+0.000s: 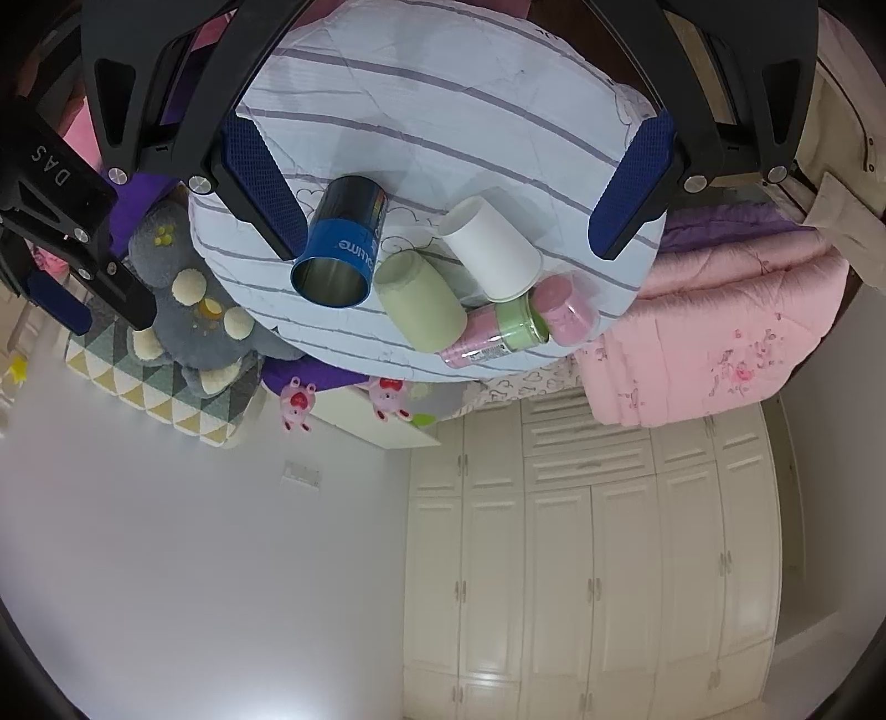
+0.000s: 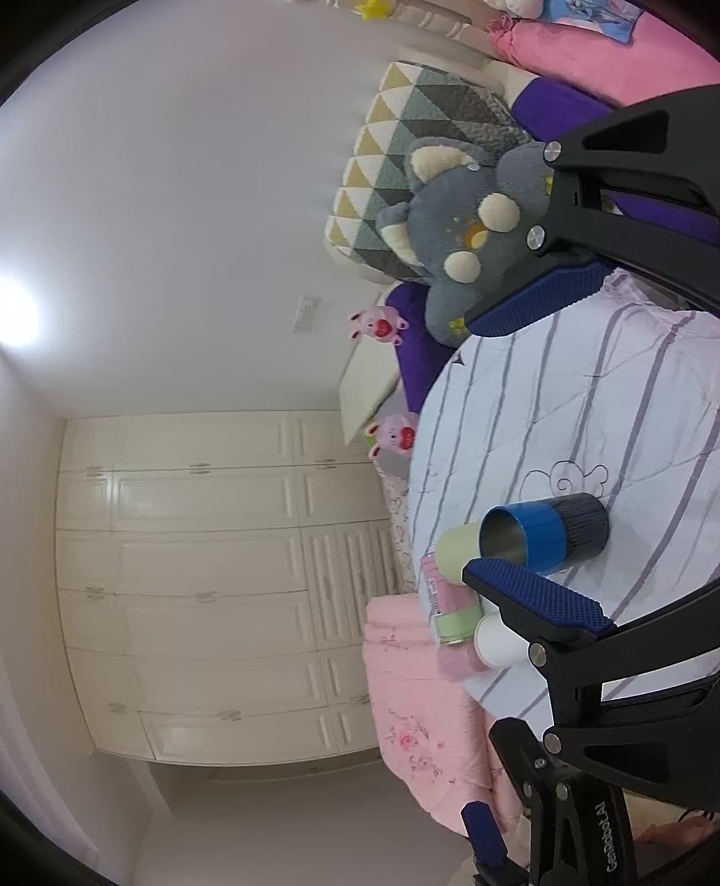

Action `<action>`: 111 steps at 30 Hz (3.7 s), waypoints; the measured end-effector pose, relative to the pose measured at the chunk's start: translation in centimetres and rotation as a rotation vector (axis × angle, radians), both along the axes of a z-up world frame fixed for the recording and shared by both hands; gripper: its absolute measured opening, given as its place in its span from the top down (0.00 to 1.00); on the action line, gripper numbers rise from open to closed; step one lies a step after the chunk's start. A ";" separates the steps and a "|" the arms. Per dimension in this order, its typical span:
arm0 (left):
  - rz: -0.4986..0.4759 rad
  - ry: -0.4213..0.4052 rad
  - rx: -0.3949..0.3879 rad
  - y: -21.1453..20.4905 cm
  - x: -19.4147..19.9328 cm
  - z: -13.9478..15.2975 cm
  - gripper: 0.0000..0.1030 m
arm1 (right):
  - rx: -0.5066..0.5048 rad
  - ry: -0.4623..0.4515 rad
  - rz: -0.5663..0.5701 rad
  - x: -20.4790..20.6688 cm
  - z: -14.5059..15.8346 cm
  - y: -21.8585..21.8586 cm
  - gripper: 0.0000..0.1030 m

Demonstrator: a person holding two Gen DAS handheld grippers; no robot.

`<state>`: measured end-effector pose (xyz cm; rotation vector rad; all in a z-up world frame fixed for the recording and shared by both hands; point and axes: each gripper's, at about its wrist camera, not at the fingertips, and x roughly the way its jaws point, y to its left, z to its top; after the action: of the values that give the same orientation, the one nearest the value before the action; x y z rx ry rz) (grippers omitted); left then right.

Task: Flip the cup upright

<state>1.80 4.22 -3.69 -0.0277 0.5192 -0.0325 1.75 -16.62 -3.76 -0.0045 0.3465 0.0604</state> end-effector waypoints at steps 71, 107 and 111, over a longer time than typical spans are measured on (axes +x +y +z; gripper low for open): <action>-0.009 -0.064 0.037 -4.1 2.6 4.4 0.00 | 0.074 -0.034 0.037 3.0 2.8 -2.5 0.19; -0.027 -0.149 0.009 -3.8 2.0 4.1 0.00 | 0.057 -0.091 0.000 2.4 2.6 -2.5 0.19; -0.022 -0.144 0.022 -3.6 2.2 3.8 0.00 | 0.054 -0.079 0.000 2.6 2.4 -2.5 0.19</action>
<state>4.02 0.61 0.09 0.0014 0.3753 -0.0499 4.34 -19.13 -1.34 0.0461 0.2662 0.0694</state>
